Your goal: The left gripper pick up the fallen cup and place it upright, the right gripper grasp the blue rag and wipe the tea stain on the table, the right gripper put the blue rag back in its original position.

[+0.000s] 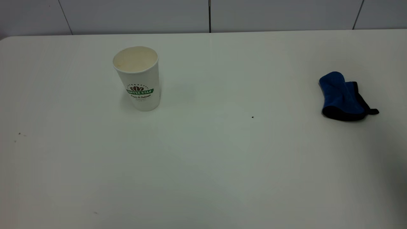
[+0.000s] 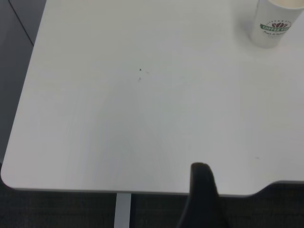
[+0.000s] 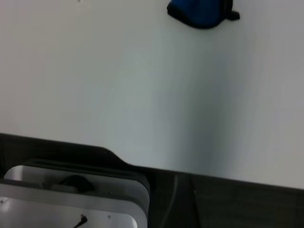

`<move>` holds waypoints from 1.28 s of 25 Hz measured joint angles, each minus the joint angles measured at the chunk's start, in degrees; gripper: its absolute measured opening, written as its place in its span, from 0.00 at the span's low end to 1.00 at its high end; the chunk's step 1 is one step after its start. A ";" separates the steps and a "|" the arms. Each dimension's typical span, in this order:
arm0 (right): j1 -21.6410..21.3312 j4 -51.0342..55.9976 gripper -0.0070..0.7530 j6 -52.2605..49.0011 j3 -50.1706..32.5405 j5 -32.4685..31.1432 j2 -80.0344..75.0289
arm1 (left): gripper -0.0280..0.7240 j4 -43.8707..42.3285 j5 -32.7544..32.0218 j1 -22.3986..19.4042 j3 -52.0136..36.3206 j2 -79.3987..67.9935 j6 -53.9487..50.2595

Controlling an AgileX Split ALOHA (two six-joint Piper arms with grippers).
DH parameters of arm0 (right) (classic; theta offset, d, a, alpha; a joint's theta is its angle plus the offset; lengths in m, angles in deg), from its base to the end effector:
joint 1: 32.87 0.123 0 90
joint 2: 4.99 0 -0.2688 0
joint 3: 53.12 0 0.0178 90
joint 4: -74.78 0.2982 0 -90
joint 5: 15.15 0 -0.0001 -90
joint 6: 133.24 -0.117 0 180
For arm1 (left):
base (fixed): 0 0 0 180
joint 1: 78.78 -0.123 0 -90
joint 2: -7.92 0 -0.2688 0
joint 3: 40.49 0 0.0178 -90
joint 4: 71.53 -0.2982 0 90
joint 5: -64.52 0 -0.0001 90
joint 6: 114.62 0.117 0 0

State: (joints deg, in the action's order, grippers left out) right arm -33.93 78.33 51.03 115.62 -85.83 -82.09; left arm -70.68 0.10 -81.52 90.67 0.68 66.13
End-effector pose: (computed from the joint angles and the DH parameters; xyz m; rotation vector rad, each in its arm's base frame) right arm 0.2794 0.0017 0.3023 -0.0642 2.7720 0.0624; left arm 0.0716 0.0019 0.2786 -0.0352 2.1028 0.0187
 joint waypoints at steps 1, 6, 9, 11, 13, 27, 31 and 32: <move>0.00 -0.05 0.94 -0.29 -2.73 -0.05 2.84 | 0.79 0.00 0.00 0.00 0.00 0.00 0.00; 0.00 0.43 0.92 -1.17 -14.79 -0.24 15.94 | 0.79 0.00 0.00 0.00 0.00 0.00 0.00; 0.00 1.34 0.91 -1.17 -20.47 0.08 23.43 | 0.79 0.00 0.00 0.00 0.00 0.00 0.00; 0.00 1.49 0.91 -1.17 -23.67 0.86 28.36 | 0.79 0.00 0.00 0.00 0.00 0.00 0.00; 0.00 1.49 0.90 -1.12 -26.88 1.24 32.49 | 0.79 0.00 0.00 0.00 0.00 0.00 0.00; 0.00 1.32 0.88 0.93 -38.41 6.70 61.95 | 0.79 0.00 0.00 0.00 0.00 0.00 0.00; 0.00 1.25 0.87 1.00 -38.62 6.70 67.91 | 0.79 0.00 0.00 0.00 0.00 0.00 0.00; 0.00 1.18 0.87 1.00 -38.62 6.70 69.01 | 0.79 0.00 0.00 0.00 0.00 0.00 0.00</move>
State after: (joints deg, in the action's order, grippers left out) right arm -33.93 79.51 52.03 77.00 -79.13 -13.08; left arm -70.68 0.10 -81.52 90.67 0.68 66.13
